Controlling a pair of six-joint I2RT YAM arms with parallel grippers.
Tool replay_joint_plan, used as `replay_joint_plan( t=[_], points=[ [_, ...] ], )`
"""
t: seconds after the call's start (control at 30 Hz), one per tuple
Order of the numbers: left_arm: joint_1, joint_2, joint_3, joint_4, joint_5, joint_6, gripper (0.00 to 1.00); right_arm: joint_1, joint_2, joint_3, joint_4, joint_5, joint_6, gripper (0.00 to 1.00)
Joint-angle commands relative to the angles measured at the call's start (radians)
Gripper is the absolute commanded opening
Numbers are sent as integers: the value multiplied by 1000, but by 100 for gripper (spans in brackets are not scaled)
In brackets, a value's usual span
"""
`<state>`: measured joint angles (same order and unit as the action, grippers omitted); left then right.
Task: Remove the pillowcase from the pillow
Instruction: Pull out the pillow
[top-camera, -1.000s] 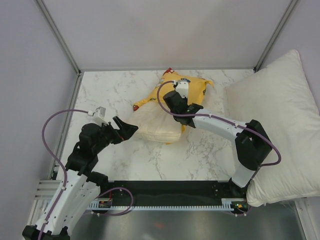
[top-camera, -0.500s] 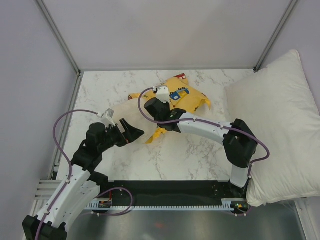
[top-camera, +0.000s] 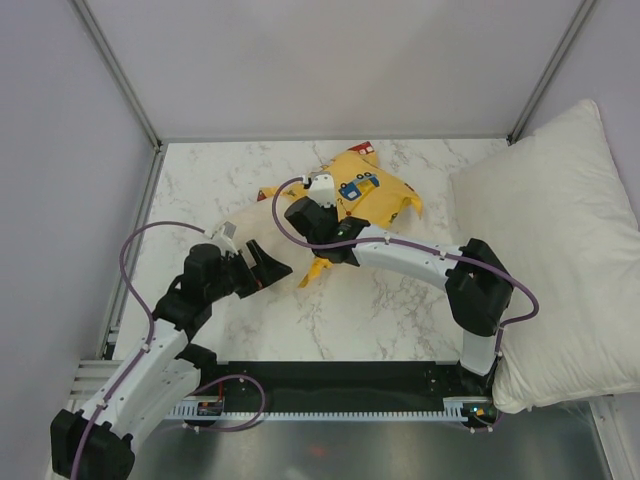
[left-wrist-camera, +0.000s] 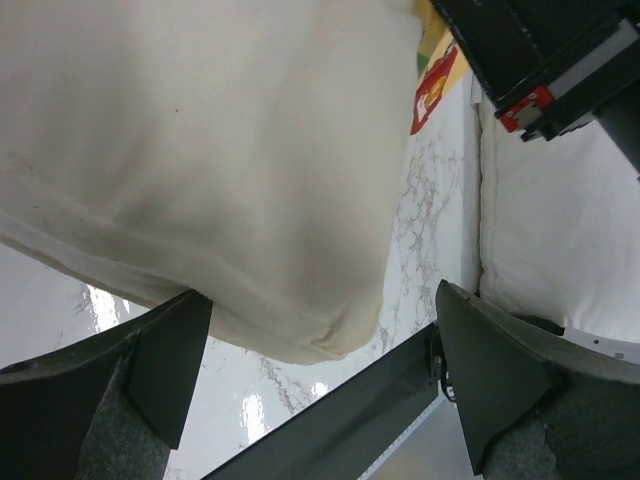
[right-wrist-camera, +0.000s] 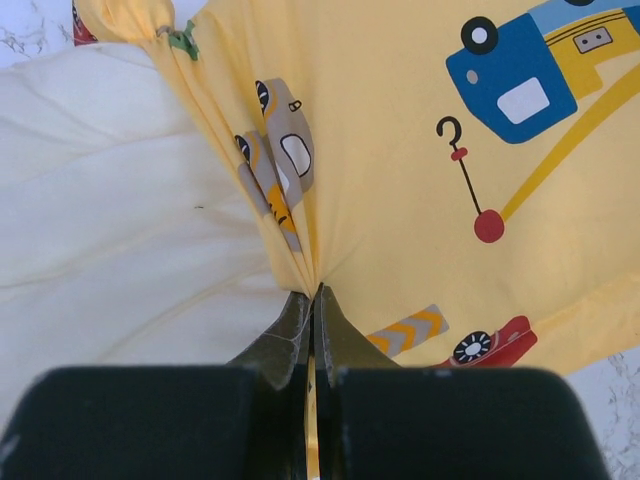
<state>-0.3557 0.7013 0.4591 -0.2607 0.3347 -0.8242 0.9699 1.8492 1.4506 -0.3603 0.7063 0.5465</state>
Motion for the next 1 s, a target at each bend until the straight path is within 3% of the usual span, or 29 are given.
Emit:
replay_joint_plan(
  t=[0.0,0.3,0.77,0.8,0.87,0.9,0.97],
  points=[
    [-5,-20,-28,-12,29,14,100,16,-33,108,78,58,-11,0],
    [-11,-3,-19,3,-37,11,100,26,-35,97,76,18,15,0],
    [-126,230,26,124,-246,108,98,108,-131,-11,107,-50,55,0],
    [-127,250,27,126,-255,115,95,110,-143,-22,110,-56,59,0],
    [-134,274,35,132,-273,137,60,116,-177,-61,126,-76,73,0],
    [-137,283,36,139,-275,143,36,118,-188,-73,130,-82,76,0],
    [-147,313,42,149,-283,161,18,119,-220,-111,153,-109,89,0]
  ],
)
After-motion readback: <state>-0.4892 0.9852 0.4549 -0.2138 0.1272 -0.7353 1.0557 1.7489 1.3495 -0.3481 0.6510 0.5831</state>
